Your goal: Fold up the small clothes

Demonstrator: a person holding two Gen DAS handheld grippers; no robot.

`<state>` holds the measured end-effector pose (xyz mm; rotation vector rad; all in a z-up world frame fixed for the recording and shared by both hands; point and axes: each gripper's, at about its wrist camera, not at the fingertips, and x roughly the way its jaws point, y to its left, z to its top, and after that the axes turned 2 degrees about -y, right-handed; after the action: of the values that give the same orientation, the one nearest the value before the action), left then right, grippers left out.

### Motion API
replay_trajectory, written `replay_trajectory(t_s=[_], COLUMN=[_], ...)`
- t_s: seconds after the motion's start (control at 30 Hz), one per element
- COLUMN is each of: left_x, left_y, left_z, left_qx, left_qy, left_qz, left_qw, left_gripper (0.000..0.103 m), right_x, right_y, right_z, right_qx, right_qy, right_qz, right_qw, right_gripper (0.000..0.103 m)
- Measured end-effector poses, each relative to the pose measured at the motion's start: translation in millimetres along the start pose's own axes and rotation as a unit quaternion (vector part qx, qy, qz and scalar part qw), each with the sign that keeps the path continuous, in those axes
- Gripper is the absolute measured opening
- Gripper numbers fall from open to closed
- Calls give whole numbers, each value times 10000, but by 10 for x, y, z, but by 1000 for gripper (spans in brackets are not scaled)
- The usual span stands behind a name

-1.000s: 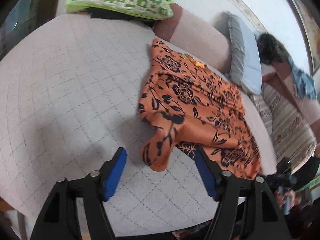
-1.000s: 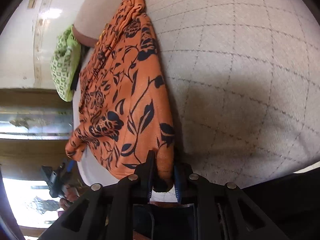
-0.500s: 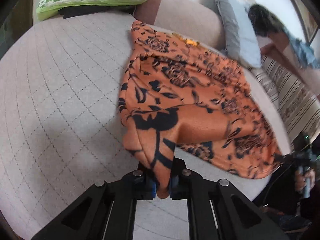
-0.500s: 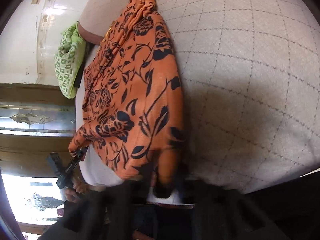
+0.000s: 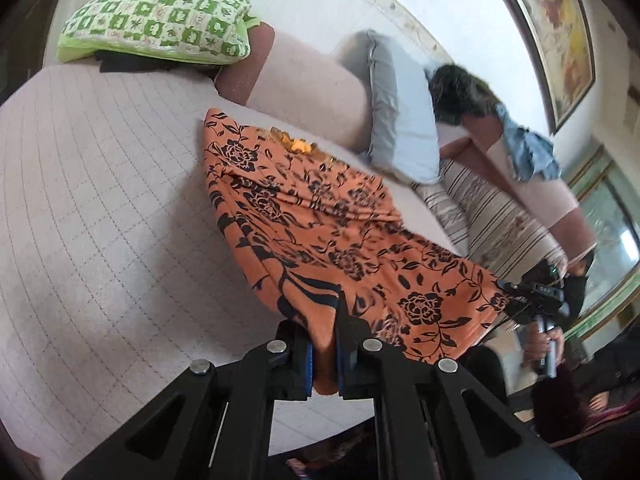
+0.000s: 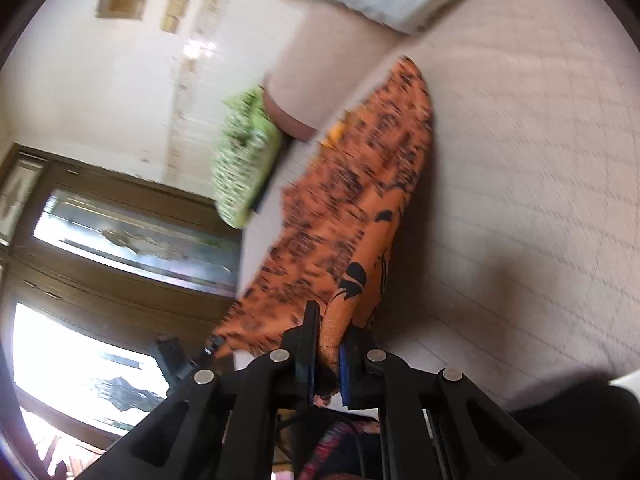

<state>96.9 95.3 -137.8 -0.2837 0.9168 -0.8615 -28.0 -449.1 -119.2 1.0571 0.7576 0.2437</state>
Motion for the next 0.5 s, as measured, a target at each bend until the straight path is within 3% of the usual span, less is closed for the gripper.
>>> replay_trajectory(t_s=[0.1, 0.2, 0.33, 0.4, 0.5], left_x=[-20, 81, 374, 517, 603], left_y=[63, 198, 503, 647, 791], left_z=[-39, -140, -366, -475, -571], left_qx=[-190, -306, -487, -696, -923], left_qy=[19, 236, 927, 1258, 1417], left_qz=[-29, 245, 724, 780, 844], left_qw=[9998, 9990, 9919, 9865, 9820], left_gripper=[8, 8, 8, 9, 24], right_x=[-69, -120, -60, 32, 85], right_y=[84, 73, -35, -97, -177], right_z=[99, 184, 216, 212, 216], right_qx=[-53, -59, 79, 185, 286], right_qy=[-182, -269, -217, -138, -99], right_qz=[164, 233, 110, 20, -94], right_qw=[9997, 9993, 9997, 9997, 9995], right_gripper=[8, 8, 8, 8, 8])
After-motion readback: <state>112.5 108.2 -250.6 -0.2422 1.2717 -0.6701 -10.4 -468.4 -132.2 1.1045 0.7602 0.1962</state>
